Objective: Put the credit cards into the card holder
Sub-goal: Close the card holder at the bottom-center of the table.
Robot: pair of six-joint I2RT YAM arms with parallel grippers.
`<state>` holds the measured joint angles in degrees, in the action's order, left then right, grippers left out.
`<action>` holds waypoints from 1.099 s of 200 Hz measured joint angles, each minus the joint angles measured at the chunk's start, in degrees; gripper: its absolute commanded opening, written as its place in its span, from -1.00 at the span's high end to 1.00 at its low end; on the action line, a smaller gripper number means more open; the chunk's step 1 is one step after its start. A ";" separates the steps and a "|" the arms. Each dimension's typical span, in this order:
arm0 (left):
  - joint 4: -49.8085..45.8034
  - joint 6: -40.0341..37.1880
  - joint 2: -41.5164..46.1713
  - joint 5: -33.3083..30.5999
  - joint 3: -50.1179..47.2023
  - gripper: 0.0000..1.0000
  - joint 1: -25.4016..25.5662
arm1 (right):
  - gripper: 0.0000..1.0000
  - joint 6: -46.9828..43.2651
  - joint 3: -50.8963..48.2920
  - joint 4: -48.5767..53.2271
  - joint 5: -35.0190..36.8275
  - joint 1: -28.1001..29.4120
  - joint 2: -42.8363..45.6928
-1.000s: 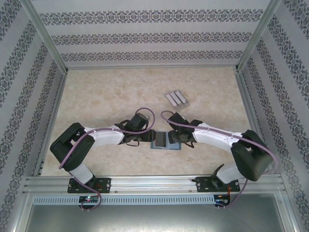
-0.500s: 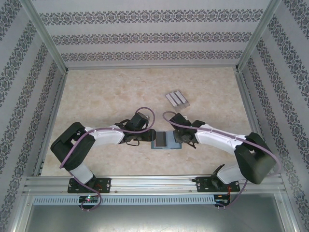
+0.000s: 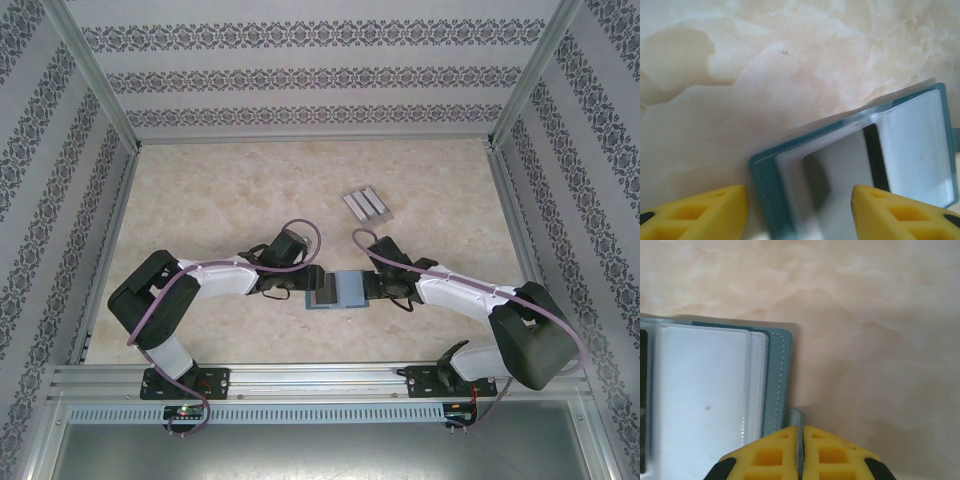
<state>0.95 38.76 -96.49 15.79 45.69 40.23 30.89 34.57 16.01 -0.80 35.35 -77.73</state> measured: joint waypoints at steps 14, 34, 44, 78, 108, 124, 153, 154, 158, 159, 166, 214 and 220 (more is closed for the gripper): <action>0.24 0.39 -0.24 1.22 0.11 -0.18 -0.55 | 0.99 0.26 -1.03 -2.86 -2.95 -0.02 0.00; 1.40 1.16 -0.22 3.08 -0.28 -0.17 -1.27 | 1.00 0.68 -2.14 -5.64 -5.99 -0.02 -0.04; 2.84 1.73 0.13 3.89 -1.16 -0.17 -1.64 | 1.00 0.87 -2.43 -6.27 -6.60 -0.15 -0.04; 6.10 2.69 2.25 6.60 -4.31 -0.18 -1.53 | 1.00 2.40 -2.89 -8.41 -9.07 -0.59 -0.22; 6.05 3.10 6.60 8.74 -6.58 -0.19 -0.85 | 1.00 3.98 -2.82 -11.45 -10.69 0.57 -1.14; 6.78 3.10 7.54 9.75 -6.58 -0.18 -0.85 | 1.00 4.98 -2.43 -12.63 -10.88 1.68 -2.86; 8.20 3.17 6.67 12.11 -6.58 -0.18 -0.85 | 1.00 7.15 -2.05 -15.98 -11.45 2.32 -5.70; 8.26 3.15 6.62 12.15 -6.58 -0.18 -0.85 | 1.00 7.30 -2.05 -16.15 -11.54 2.32 -5.79; 8.72 3.17 6.38 12.63 -6.58 -0.18 -0.87 | 1.00 7.72 -2.05 -16.63 -11.74 2.32 -6.05; 8.79 3.19 6.34 12.68 -6.58 -0.18 -0.87 | 1.00 7.82 -2.05 -16.74 -11.76 2.32 -6.10; 9.53 3.30 5.95 13.35 -6.60 -0.18 -0.87 | 1.00 8.39 -2.05 -17.70 -12.11 2.32 -6.56; 12.37 3.32 2.16 15.93 -5.88 -0.16 -0.87 | 0.85 10.36 -3.26 -20.24 -12.55 1.97 -6.43; 12.66 3.30 1.57 16.22 -5.57 -0.16 -0.87 | 0.81 10.43 -3.56 -20.24 -12.57 1.70 -6.03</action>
<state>13.61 42.06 -94.91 32.01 40.12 39.35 41.32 31.00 -4.23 -13.37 37.06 -83.77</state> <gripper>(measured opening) 0.581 0.073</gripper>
